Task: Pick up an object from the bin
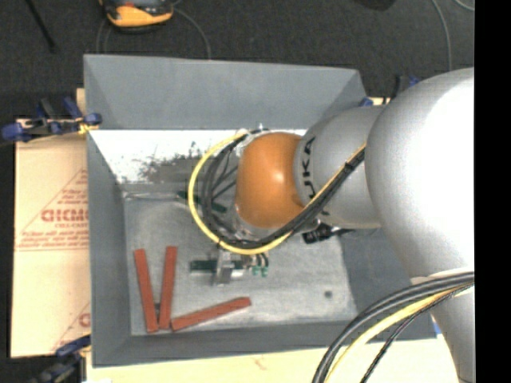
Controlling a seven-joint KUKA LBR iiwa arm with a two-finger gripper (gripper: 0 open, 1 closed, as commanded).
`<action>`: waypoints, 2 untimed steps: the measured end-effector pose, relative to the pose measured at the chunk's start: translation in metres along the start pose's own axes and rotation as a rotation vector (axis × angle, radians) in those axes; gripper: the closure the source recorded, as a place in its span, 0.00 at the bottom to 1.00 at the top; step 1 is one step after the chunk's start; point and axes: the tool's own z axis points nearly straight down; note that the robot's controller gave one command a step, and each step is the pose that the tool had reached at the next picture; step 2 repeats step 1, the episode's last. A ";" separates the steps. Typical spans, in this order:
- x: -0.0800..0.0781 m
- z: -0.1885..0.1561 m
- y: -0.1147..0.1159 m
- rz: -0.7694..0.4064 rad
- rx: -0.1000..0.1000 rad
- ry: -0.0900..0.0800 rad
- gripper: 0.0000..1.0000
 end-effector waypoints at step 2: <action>0.009 -0.149 -0.019 -0.037 0.002 0.000 1.00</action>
Offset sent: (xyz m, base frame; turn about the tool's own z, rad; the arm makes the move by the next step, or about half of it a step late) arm 0.0000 0.0000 0.0000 0.0000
